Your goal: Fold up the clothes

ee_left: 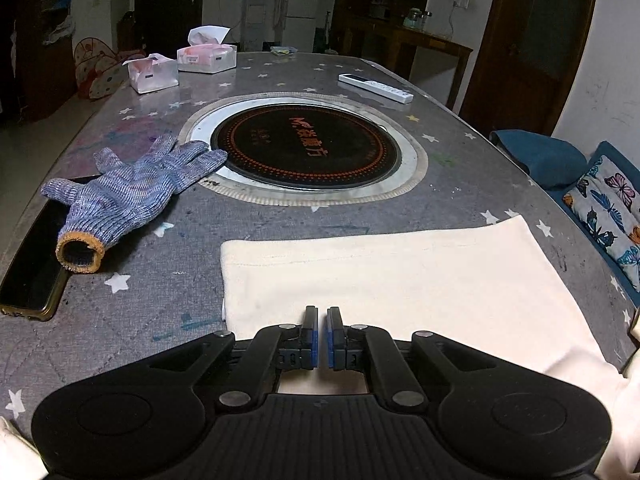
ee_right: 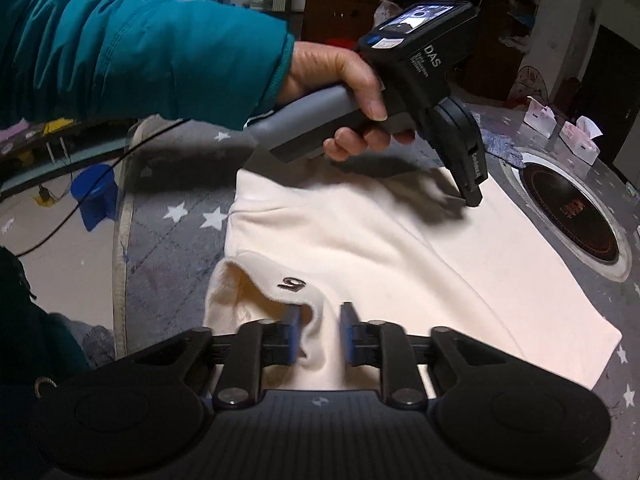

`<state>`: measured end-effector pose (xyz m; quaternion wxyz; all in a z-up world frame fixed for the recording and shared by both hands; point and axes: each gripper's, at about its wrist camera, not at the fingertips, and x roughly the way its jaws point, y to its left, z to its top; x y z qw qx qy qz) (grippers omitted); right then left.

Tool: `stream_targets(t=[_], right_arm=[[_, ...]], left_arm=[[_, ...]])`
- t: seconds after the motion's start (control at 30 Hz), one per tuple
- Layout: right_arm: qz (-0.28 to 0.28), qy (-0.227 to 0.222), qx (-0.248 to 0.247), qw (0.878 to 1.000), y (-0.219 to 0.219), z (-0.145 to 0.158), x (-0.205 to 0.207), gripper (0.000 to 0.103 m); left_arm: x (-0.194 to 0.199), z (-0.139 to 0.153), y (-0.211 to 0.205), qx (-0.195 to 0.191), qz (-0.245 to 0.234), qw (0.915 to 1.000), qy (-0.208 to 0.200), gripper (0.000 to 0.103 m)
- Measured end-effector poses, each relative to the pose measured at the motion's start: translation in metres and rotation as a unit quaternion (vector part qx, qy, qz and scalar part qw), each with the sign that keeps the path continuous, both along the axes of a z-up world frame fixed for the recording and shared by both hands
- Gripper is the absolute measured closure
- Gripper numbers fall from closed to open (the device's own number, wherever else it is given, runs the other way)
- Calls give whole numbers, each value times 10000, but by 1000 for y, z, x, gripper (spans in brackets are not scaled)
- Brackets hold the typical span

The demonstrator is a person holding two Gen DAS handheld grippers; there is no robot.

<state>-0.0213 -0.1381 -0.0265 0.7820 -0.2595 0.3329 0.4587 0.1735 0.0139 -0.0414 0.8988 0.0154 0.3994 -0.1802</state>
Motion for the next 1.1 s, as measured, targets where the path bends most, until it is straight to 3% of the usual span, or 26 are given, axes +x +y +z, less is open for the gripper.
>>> stream_targets(t=[0.1,0.4,0.57,0.73,0.83,1.1], right_arm=[[87,181,97,9998,-2,2,0,99],[861,806,286,9926,0,12,-30,101],[801,831,293,9929,0,11,-36,99],[98,598,499,9969,-27,28,-25,88],[-504,484,524,9962,-45,29,-16,87],[-1822,455,612,9803,-94,17,-15,83]], left_arm=[[0,0,0,-2,6,10000,-3,98],[2,-1,0,-11,83,10000,-37,97],[0,1,1,7,84,10000,-29,97],[-20,12,-2,-153,-153,9996,-161,97],[-46,18,-9,-253,-508,9980,-267,97],[-123,11,-28,-423,-1312,9904,-134,96]])
